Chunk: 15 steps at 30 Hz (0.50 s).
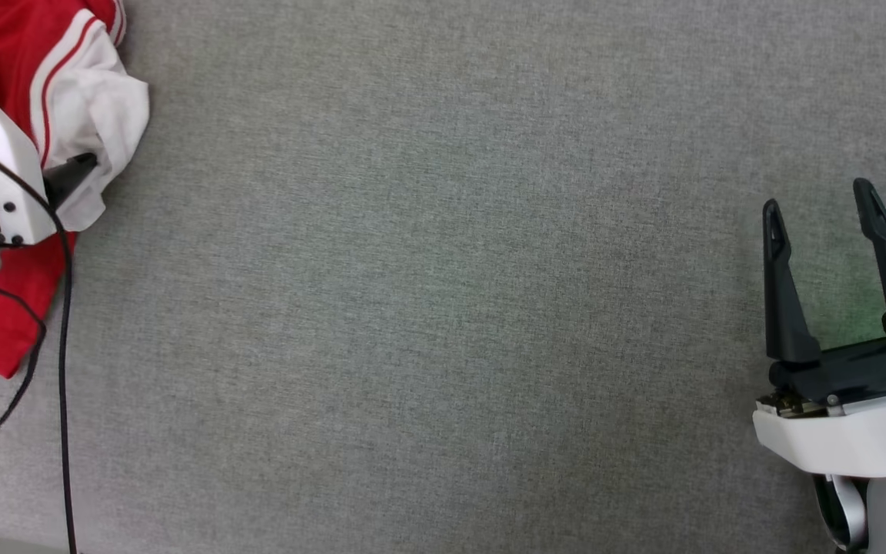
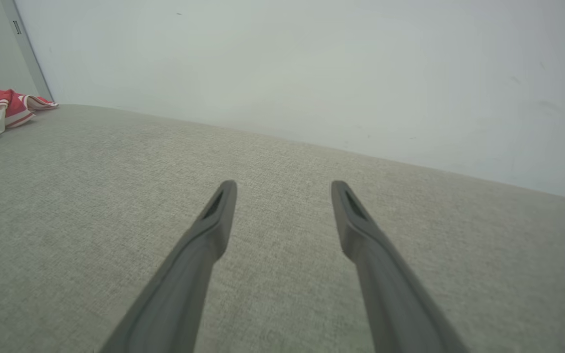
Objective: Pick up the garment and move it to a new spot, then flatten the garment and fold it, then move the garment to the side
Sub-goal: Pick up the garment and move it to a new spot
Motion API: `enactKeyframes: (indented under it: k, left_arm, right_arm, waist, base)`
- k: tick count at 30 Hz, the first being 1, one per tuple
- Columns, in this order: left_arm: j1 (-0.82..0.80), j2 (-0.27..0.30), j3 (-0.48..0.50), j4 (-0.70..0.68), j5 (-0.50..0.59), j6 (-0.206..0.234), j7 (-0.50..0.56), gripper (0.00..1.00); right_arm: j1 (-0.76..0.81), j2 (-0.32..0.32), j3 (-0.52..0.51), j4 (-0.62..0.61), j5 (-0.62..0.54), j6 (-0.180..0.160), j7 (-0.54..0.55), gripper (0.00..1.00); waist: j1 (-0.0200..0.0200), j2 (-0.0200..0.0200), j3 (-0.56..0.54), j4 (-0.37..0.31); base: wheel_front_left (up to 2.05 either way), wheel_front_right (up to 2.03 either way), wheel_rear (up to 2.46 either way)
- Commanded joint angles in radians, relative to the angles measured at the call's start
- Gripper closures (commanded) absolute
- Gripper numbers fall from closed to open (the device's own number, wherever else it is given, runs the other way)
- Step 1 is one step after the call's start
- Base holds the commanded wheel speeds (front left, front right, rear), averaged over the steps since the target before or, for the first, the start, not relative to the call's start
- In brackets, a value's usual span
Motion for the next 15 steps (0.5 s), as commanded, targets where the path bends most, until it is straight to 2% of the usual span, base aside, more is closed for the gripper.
enactKeyframes:
  k: [1,5,7,8,11,12,15]
  left_arm:
    - [0.004,-0.009,-0.028,0.014,-0.003,0.0,0.014,0.0]
    - [0.009,-0.022,-0.101,0.044,-0.026,0.0,0.039,0.0]
    - [0.008,-0.019,-0.131,0.055,-0.036,0.0,0.032,0.9]
    - [0.005,-0.016,-0.143,0.059,-0.044,0.0,0.029,1.0]
    - [-0.017,0.009,-0.157,0.056,-0.066,0.0,-0.006,1.0]
    - [-0.05,0.04,-0.159,0.047,-0.075,0.0,-0.075,1.0]
    - [-0.071,0.063,-0.182,0.022,-0.078,0.0,-0.13,1.0]
  right_arm:
    - [-0.019,-0.003,-0.003,-0.006,-0.006,-0.001,-0.003,0.0]
    - [-0.023,-0.002,-0.005,-0.003,-0.004,-0.001,-0.003,0.0]
    - [-0.025,0.0,-0.005,0.001,-0.005,-0.001,-0.003,0.0]
    - [-0.025,0.001,-0.006,0.003,-0.004,-0.001,-0.002,0.0]
    - [-0.023,0.004,-0.008,0.009,0.0,-0.001,-0.003,0.0]
    - [-0.017,0.008,-0.005,0.018,0.005,-0.001,-0.003,0.0]
    - [-0.006,0.012,-0.001,0.03,0.012,-0.001,-0.003,0.0]
  waist:
    - [-0.0001,0.0,0.009,-0.005]
    - [-0.0001,0.0,0.021,-0.011]
    - [-0.0001,0.0,0.021,-0.013]
    - [-0.0001,0.0,0.018,-0.013]
    - [-0.0001,0.0,0.002,-0.011]
    - [-0.0001,0.0,-0.027,-0.008]
    - [-0.0001,0.0,-0.066,-0.005]
  base:
    - [0.0,0.0,0.0]
    - [0.0,0.0,0.0]
    - [0.0,0.0,0.0]
    - [0.0,0.0,0.0]
    - [0.0,0.0,0.0]
    - [0.0,0.0,0.0]
    - [0.0,0.0,0.0]
